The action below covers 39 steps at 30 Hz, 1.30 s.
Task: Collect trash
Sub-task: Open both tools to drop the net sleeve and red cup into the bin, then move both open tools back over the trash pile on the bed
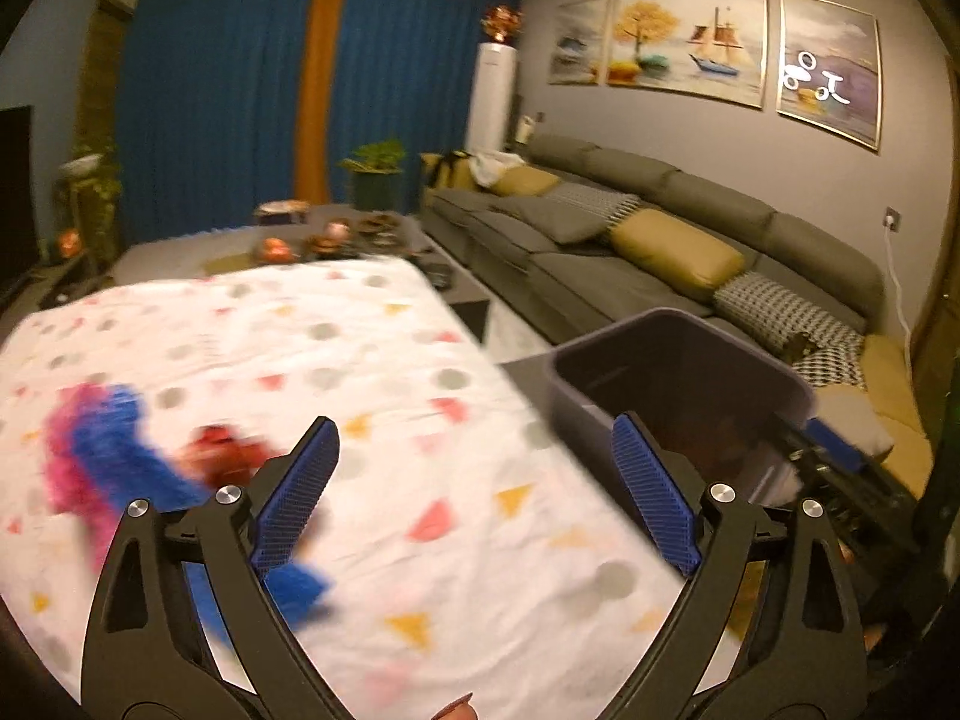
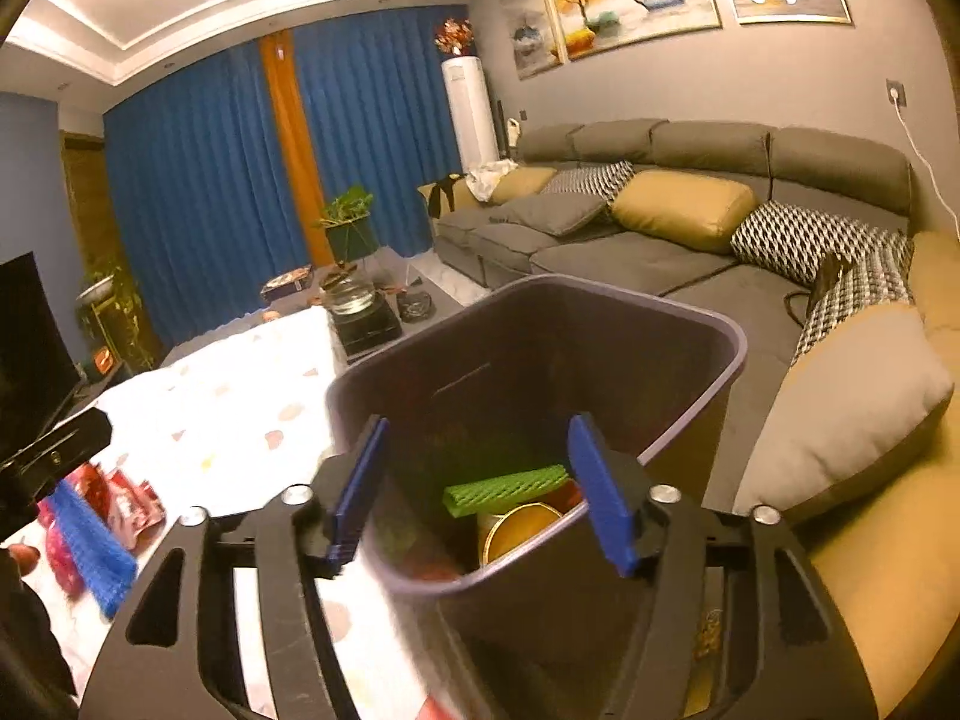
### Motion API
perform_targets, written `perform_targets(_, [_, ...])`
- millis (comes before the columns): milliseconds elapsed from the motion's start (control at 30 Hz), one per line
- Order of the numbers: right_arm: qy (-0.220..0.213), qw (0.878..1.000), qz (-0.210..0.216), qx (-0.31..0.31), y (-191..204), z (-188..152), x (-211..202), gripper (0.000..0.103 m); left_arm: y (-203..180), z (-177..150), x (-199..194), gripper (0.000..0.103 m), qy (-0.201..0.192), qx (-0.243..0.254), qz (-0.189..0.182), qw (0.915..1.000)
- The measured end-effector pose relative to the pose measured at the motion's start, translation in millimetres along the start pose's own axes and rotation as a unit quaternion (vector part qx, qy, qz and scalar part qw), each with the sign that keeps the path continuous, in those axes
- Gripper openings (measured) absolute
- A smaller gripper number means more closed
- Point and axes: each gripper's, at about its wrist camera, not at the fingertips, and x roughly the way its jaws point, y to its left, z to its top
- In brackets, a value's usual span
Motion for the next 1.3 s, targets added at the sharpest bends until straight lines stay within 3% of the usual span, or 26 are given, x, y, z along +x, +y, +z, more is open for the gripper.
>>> perform_targets(267, [-0.004, 0.995, 0.071, -0.075, 79.3, -17.1, -33.0, 0.081, 68.2, -26.2, -64.9, 0.091, -0.028, -0.024, 0.103, 0.994])
perform_targets(467, [0.023, 0.98, 0.129, -0.149, 154.7, -41.8, -34.6, 0.086, 116.5, -50.0, -101.3, 0.091, -0.025, -0.047, 0.159, 0.9859])
perform_targets(633, [0.054, 0.97, 0.161, -0.172, 197.4, -55.5, -21.9, 0.087, 156.7, -61.6, -124.4, 0.091, -0.024, -0.08, 0.189, 0.9785])
perform_targets(900, [0.095, 0.963, 0.167, -0.187, 236.3, -71.4, 16.0, 0.086, 187.4, -69.7, -134.2, 0.091, -0.021, -0.097, 0.189, 0.977])
perform_targets(1300, [0.155, 0.948, 0.201, -0.193, 250.5, -75.9, 58.7, 0.064, 186.9, -70.8, -100.4, 0.091, -0.003, -0.088, 0.151, 0.9846])
